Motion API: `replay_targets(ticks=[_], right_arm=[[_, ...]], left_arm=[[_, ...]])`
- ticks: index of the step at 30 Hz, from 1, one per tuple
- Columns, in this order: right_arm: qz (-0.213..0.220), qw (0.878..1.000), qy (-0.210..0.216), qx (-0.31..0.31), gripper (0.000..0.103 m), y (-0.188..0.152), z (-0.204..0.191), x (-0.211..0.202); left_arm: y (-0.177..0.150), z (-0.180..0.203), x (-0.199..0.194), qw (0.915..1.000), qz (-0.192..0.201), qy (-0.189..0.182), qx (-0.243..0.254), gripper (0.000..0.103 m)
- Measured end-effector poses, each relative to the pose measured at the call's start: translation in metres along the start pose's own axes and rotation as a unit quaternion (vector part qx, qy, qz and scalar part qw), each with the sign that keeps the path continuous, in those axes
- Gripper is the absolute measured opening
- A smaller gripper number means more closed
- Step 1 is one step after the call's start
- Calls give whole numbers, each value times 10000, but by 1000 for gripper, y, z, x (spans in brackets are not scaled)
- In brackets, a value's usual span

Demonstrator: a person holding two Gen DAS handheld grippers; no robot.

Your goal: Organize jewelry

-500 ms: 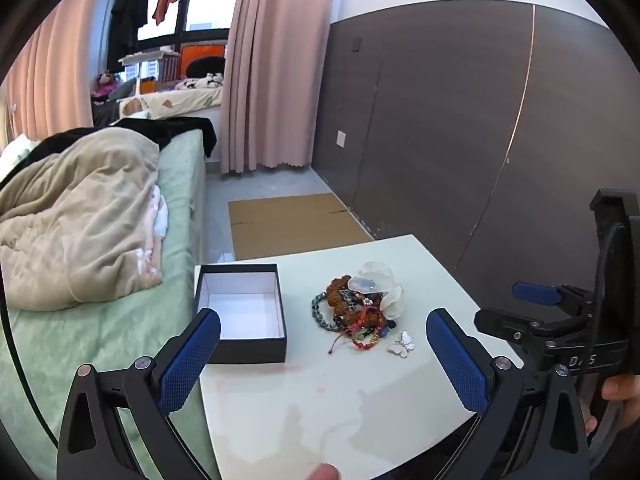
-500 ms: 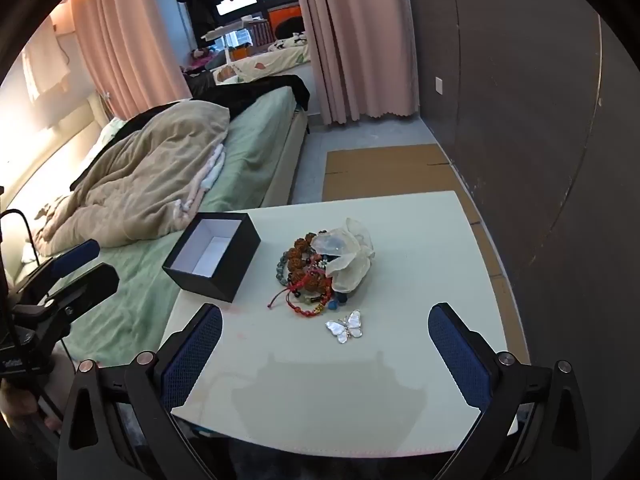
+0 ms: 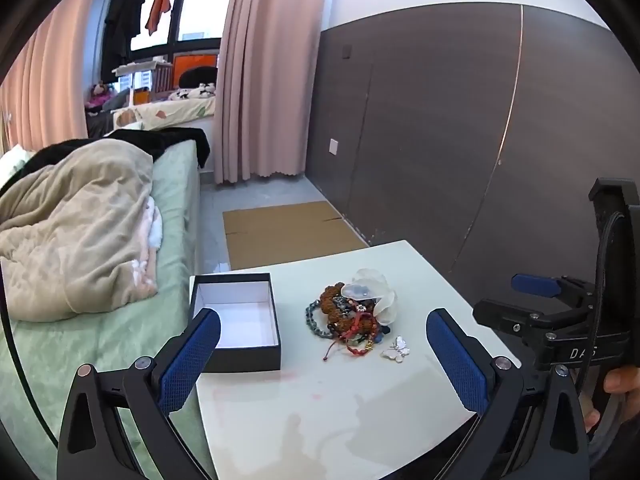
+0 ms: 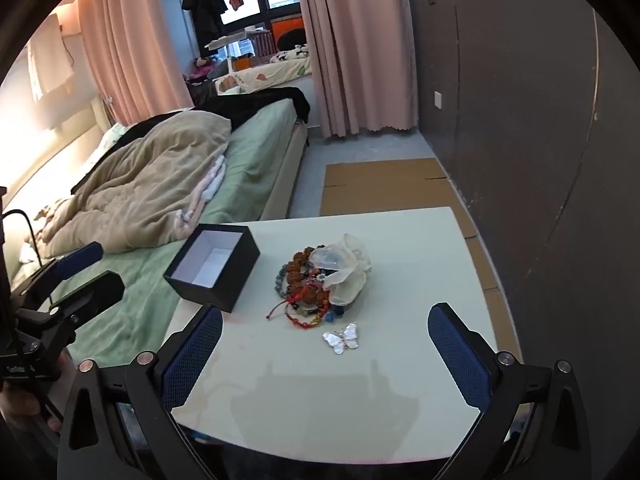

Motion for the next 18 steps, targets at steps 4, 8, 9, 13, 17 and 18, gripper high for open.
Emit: replay_targets(ticks=[4,8,9,13,17,18], right_arm=[[3,10000,-51,-23,103,4,9,5],[8,10000,-59,-9,103,5,12,8],[9,10000,-65,-13,103,5,12,7],[31,10000,-83,-12,103,6,15,5],[52,9999,-90,8,103,6,17,4],[56,9999,-91,9,103,6,17,4]], left_arm=[[2,-4,-1,9999,91,-65,-14,103],[2,-4,-1,9999,103,-49,-22,103],[2,-2,-1,9999,90,-42,-23,103],[1,1,0,9999,83,-54,45,103],[1,4,0,10000,71,-64,21,102],[1,4,1,10000,59,-70,7,102]])
Point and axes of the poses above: each gripper's, at about its wrist camera, not at the fingertips, and x roughly the way its jaws point, z to its right, y to its top, the point moved 7 cm from there along x, roughly the way its jaws point, and after that the axes turned 7 degrees about -z, right-handed, at the moved point
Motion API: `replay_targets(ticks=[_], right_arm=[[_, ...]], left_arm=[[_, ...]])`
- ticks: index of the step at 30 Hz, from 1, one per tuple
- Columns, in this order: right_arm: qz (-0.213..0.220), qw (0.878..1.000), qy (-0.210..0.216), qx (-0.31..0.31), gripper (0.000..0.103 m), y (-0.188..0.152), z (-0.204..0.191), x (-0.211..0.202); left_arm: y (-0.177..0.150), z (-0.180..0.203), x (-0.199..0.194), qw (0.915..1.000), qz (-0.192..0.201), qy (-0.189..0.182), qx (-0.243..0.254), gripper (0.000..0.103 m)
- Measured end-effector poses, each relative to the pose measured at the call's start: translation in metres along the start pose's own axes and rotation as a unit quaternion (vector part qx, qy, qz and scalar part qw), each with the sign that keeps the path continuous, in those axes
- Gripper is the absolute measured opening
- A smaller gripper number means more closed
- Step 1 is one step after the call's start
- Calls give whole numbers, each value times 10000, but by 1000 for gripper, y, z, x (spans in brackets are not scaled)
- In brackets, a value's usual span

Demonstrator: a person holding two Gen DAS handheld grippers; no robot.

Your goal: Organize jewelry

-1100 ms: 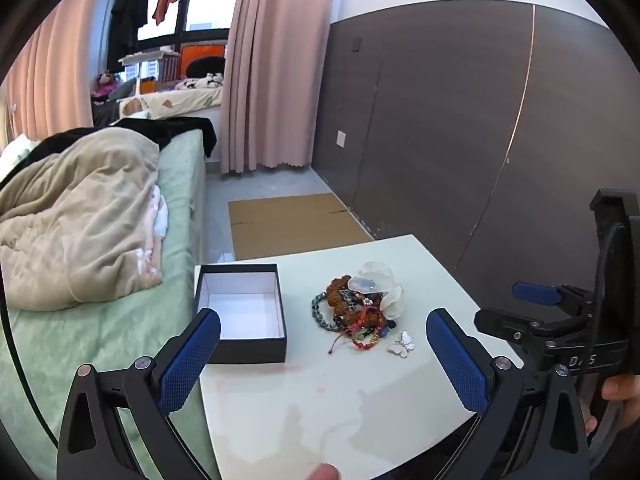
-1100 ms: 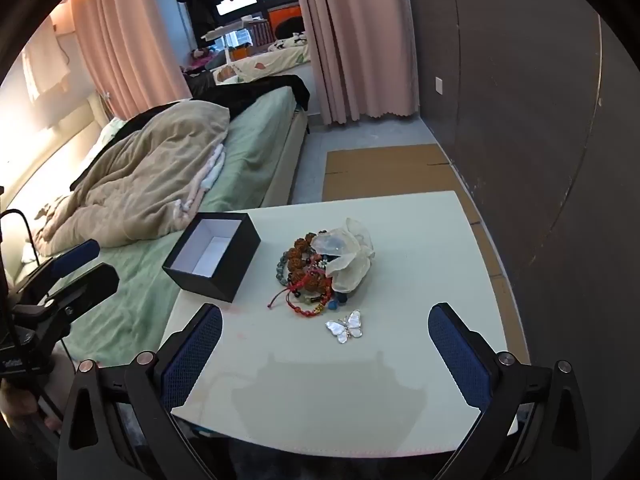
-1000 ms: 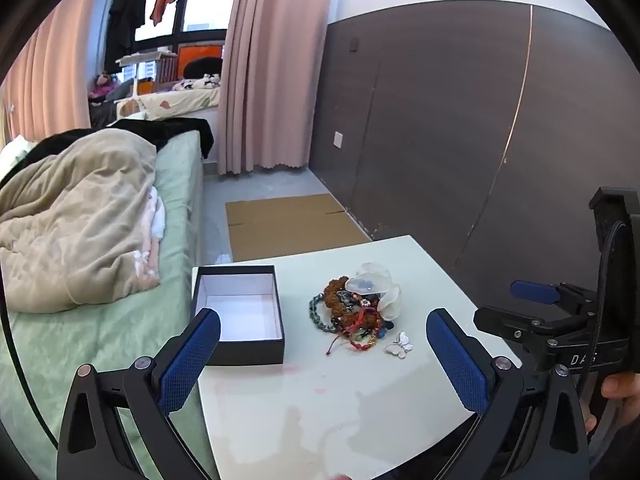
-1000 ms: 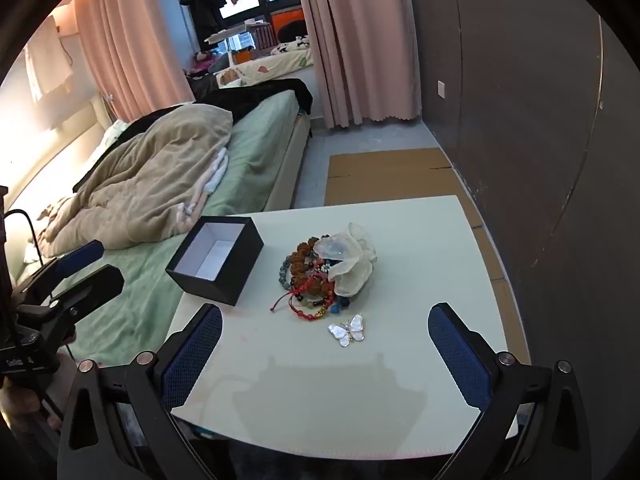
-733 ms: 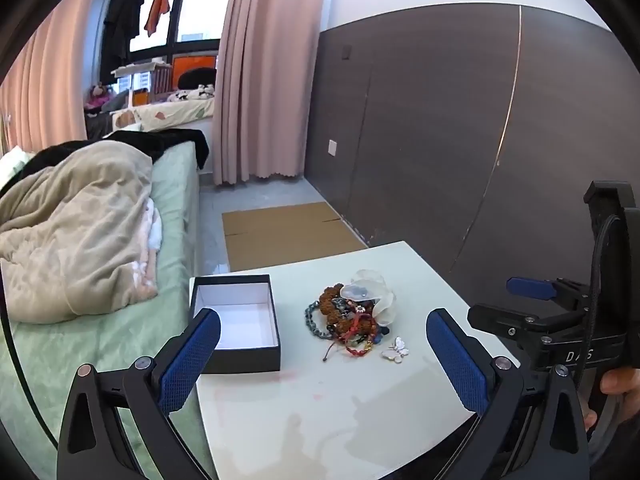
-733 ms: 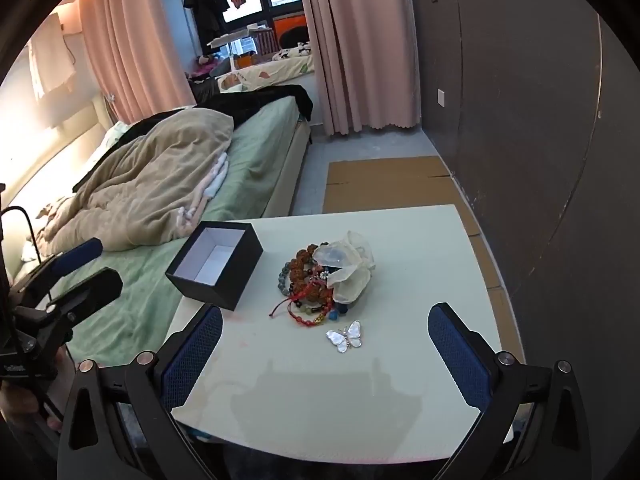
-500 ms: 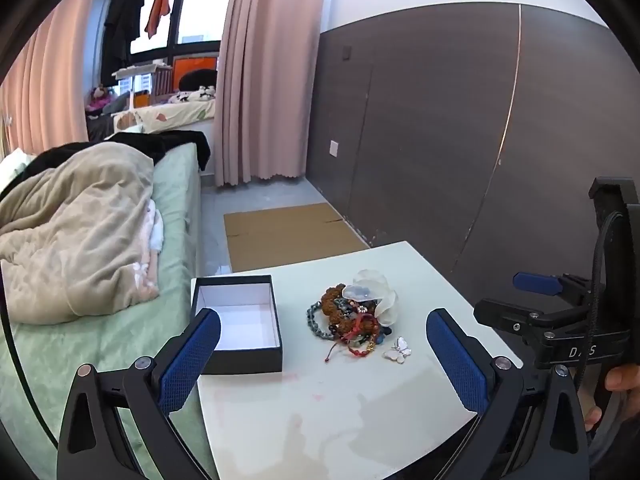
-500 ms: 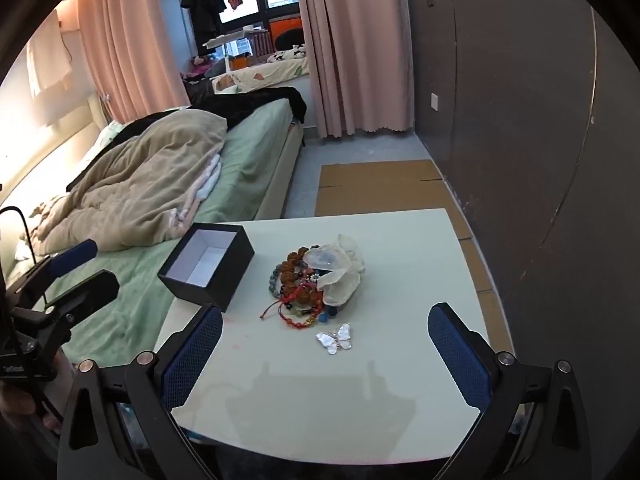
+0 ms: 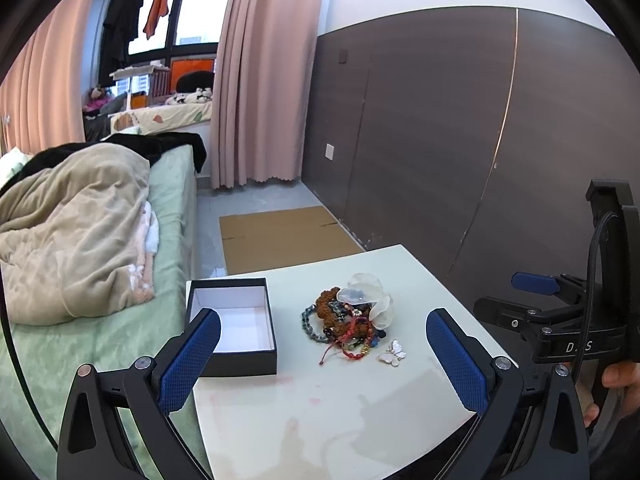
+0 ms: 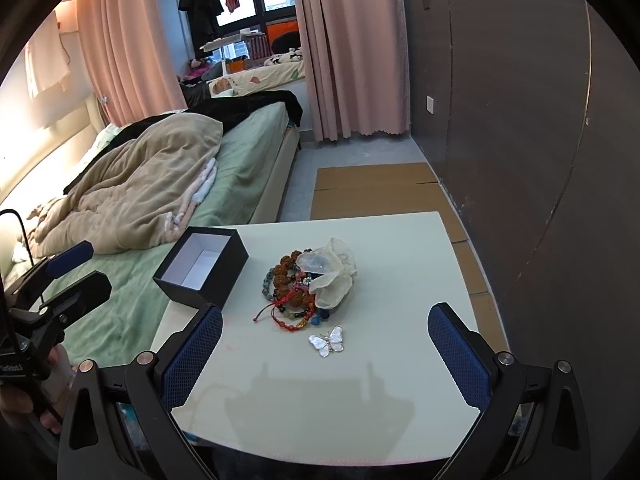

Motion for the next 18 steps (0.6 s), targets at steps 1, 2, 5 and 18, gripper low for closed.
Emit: replay_targets(ticks=[1,2,5,18], right_arm=[[2,10000,-2,-2,103,0,0,0],[-2,10000,-6,-6,103,0,0,0],[-1,10000,-5,-3,103,0,0,0],[-24,10000,-91,28,103,1,3,1]], left_arm=[[0,0,1,10000,-9,7,-12,103],[0,-1,1,10000,-13,10,-19,102],[0,-3,2,10000,-21,19,-32,102],[-1,-3,2,10000,-19,0,-11,101]])
Point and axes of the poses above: each gripper's, at about its wrist camera, not at the fingertips, and x roughly the way its jaws point, z to its right, y to its top, the point moved 7 cm from there along x, roughly the way its jaws point, and after that the axes turned 7 degrees about -z, right-handed, at the moved point
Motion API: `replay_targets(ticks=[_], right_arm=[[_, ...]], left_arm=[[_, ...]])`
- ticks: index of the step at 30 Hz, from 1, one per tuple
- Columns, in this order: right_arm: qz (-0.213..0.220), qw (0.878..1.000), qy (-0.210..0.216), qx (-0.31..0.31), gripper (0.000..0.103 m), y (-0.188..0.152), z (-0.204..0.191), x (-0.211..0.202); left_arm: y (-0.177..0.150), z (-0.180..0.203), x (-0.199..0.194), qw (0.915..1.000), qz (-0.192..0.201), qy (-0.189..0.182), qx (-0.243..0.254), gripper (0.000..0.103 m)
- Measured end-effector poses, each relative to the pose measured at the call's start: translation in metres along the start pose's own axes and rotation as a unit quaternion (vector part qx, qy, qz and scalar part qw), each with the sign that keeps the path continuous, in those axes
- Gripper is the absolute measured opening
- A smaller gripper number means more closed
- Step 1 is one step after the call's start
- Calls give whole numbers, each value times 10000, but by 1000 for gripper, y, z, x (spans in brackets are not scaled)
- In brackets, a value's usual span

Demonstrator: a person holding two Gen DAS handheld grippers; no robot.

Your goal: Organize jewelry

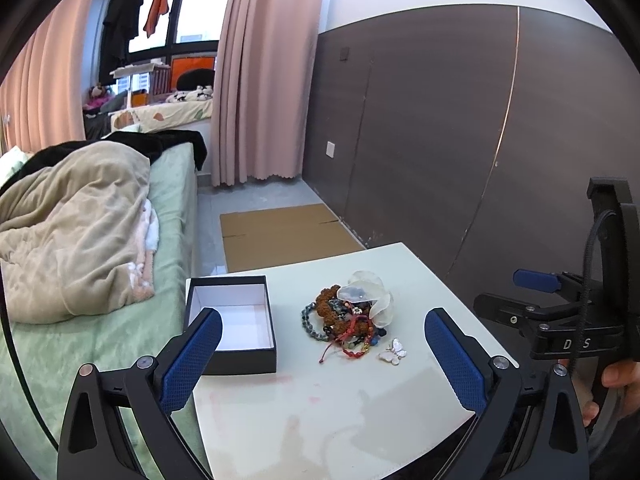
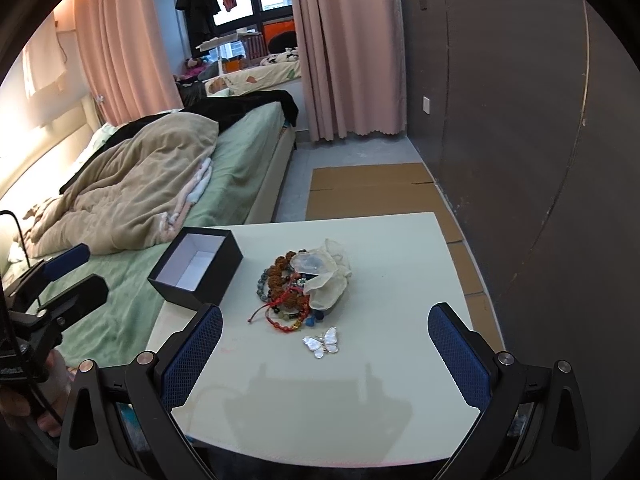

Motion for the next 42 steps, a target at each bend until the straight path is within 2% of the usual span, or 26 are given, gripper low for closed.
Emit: replay_targets(ticks=[8,30,42], right_arm=[[37,9999,126,81,103,2,3,-2],[25,9999,66,117,103,0,3,-6],[-29,9990,134,415,103,4,17,0]], left_arm=[[-1,2,0,10000,-38,-27,25,101],[0,5,3,9999,-74,-51,66,101],[2,4,16,9998,-161,-80,-48,101]])
Point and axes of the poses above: each gripper's, at about its wrist camera, not at the fingertips, and x roughly the way its jaws point, z to its right, y to its top, the point moved 7 cm from there along x, roughly the way its jaws point, and after that the axes turned 7 degrees about -z, right-handed, at the moved point
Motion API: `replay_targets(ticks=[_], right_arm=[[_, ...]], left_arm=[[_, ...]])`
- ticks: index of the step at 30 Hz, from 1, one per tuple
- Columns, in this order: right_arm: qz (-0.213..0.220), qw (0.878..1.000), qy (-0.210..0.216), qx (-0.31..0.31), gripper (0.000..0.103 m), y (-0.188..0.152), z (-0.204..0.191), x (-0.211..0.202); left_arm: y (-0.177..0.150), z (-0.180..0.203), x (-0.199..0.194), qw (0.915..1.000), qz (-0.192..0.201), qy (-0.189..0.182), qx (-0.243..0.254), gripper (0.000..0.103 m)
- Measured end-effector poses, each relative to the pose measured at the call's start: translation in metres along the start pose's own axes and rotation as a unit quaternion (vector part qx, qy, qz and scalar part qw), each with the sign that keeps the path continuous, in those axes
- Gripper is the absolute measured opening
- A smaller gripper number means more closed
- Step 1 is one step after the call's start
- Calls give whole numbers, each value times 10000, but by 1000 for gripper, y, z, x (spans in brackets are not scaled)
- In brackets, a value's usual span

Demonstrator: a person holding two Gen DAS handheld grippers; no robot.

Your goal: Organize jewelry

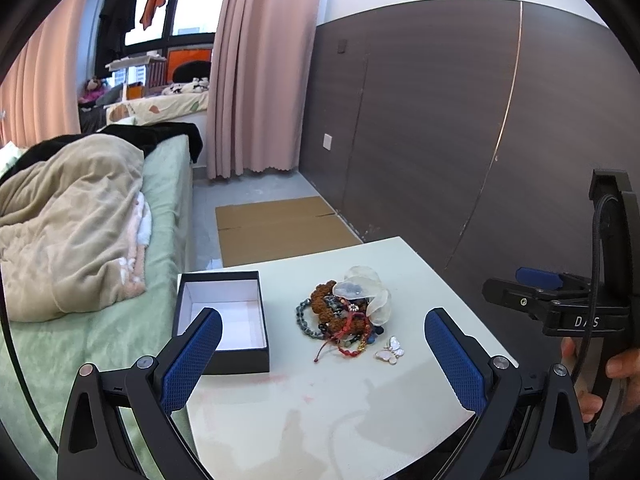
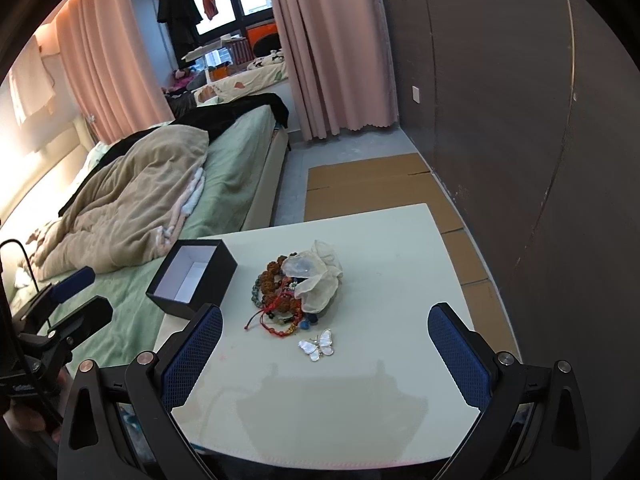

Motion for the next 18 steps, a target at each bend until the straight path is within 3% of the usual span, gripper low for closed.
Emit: replay_targets(ticks=[9,18], right_arm=[[-255,9958,-14,882,103,2,43,22],[-425,9900,62,1347,103,6,71,43]], left_arm=[[4,-2,27,9997,-220,-86,-93,101],[7,22,63,9985,-486,-235,87,91]])
Point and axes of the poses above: each gripper's, at about its wrist camera, not at the fingertips, and x roughly the way its jaws point, z to its right, y to its top, the point moved 7 cm from there along x, roughly the way its jaws point, and after that the axes turned 7 degrees about -z, right-handed, at the moved point
